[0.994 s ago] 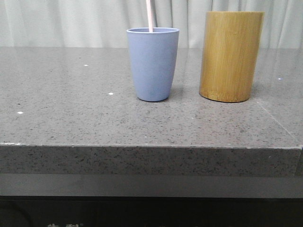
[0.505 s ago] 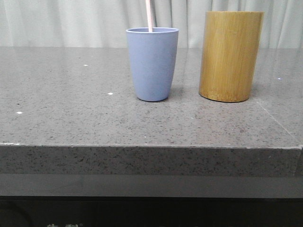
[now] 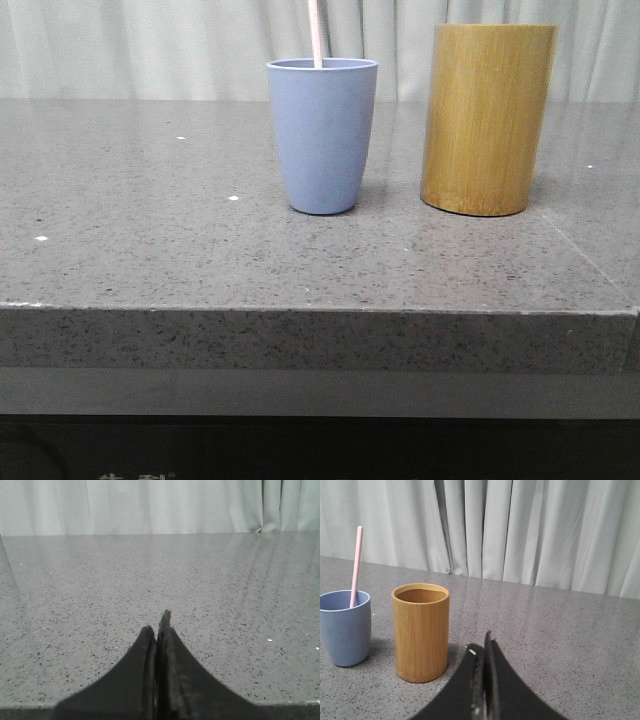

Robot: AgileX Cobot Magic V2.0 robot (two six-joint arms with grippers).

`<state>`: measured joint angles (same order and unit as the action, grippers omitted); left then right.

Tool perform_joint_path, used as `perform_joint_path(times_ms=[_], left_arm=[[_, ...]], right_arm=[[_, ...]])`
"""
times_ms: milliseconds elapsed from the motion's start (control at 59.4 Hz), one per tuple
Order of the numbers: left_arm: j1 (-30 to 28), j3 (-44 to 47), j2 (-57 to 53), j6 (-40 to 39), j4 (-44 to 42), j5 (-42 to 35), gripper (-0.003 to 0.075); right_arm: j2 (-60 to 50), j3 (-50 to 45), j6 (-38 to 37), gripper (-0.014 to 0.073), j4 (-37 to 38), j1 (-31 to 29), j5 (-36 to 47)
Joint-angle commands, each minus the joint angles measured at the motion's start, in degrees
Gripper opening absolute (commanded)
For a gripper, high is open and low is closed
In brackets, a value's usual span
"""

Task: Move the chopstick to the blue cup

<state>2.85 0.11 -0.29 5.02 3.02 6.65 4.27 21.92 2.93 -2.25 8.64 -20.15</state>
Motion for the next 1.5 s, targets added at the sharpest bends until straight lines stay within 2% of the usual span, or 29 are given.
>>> perform_joint_path(times_ms=[0,320,657,859,1483], left_arm=[[-0.15,0.47,-1.41,-0.10,0.63,-4.31,-0.0019],[-0.15,0.47,-1.41,-0.10,0.63,-4.31,-0.0019],[-0.15,0.47,-1.41,-0.10,0.63,-4.31,-0.0019],[-0.15,0.47,-1.31,-0.10,0.63,-4.31,-0.0019],[-0.15,0.47,-1.31,-0.10,0.63,-4.31,-0.0019]], right_arm=[[0.70,1.33,0.18,-0.0082,-0.06,-0.35,4.60],[0.64,-1.17,0.18,-0.0082,1.47,-0.66,5.56],[-3.96,-17.53,0.18,-0.0082,-2.15,-8.54,14.09],[-6.06,-22.93,0.18,-0.0082,-2.46,-9.06,14.55],[-6.06,-23.23,0.18,-0.0082,-2.84,-9.06,14.07]])
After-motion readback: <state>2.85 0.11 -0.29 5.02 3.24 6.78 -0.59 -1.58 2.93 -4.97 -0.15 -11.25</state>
